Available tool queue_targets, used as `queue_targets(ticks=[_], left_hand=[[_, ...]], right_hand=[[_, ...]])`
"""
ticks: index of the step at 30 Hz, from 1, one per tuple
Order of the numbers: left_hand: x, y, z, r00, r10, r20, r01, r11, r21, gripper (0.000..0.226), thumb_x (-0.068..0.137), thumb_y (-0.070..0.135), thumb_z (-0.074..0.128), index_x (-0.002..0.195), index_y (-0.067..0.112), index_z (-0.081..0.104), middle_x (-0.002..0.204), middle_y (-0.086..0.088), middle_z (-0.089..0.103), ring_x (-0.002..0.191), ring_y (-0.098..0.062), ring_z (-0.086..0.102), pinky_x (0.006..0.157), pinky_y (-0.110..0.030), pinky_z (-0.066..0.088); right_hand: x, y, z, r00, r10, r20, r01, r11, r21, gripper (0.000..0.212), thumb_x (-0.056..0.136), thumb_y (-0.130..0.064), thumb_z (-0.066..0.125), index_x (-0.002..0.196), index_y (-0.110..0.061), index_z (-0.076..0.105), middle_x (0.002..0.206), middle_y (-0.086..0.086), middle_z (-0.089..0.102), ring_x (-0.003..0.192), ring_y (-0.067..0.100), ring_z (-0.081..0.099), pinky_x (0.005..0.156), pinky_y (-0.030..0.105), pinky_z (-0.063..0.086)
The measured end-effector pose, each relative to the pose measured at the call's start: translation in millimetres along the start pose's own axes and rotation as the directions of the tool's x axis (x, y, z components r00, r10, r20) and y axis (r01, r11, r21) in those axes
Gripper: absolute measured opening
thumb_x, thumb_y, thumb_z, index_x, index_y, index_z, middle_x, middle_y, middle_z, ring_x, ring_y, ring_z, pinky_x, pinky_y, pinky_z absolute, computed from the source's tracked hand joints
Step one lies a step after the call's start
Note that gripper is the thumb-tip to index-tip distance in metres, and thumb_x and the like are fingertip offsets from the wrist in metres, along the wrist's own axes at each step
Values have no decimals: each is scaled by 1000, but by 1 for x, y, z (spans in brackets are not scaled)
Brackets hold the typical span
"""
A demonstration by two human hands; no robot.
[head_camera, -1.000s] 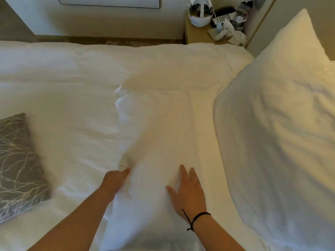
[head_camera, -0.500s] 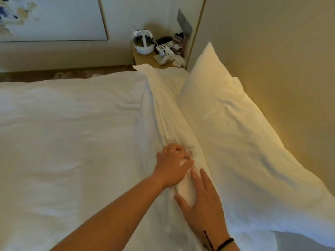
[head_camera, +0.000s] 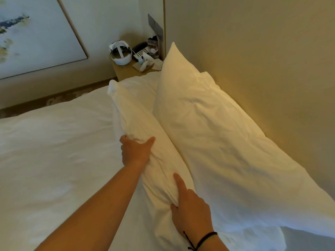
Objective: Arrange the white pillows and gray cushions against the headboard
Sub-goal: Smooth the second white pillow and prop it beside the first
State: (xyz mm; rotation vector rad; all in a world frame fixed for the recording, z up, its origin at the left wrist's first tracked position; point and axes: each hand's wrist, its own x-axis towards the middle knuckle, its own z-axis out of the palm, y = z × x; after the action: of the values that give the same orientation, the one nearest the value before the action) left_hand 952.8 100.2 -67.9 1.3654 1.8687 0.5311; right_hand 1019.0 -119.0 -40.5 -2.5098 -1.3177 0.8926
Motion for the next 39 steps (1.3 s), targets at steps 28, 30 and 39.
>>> queue_targets(ticks=[28,30,39], left_hand=[[2,-16,11,705,365,609,-604,758,245,74,91,67,37,153,36,13,163,6,4,149,-21,6,120,-45,12],[-2,-26,0,718,381,583,-574,798,185,74,88,72,31,152,38,18,163,8,9,148,-18,10,120,-43,14],[-31,-169,-110,869,280,409,-369,916,158,47,93,47,58,137,39,45,139,12,46,103,-2,55,85,-20,43]], right_hand=[[17,38,-11,996,71,-54,-65,993,98,64,96,-18,32,146,-52,12,124,-6,52,99,17,56,73,31,46],[15,33,-12,994,29,-101,-24,999,43,63,97,-18,35,150,-43,13,130,-6,49,99,16,55,73,28,47],[-18,-55,29,938,-270,-218,268,963,-40,55,95,-40,51,147,-29,34,150,0,39,136,19,36,112,34,30]])
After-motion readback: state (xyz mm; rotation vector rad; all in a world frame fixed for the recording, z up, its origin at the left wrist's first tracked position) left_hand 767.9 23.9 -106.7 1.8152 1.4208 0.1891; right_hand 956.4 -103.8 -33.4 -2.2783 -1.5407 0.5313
